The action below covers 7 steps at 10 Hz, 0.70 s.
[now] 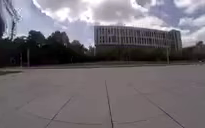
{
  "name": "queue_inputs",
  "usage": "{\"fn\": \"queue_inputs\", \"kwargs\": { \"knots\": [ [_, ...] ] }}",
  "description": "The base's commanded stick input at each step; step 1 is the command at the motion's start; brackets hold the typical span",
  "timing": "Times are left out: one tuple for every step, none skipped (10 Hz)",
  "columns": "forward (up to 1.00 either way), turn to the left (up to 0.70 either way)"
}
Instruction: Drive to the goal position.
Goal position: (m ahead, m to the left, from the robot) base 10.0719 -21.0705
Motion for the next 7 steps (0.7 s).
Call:
{"fn": "queue_inputs", "kwargs": {
  "knots": [
    [0.70, -0.35],
    [0.70, -0.35],
    [0.70, -0.35],
    [0.70, -0.35],
    [0.70, -0.35],
    [0.70, -0.35],
    [0.70, -0.35]
  ]
}}
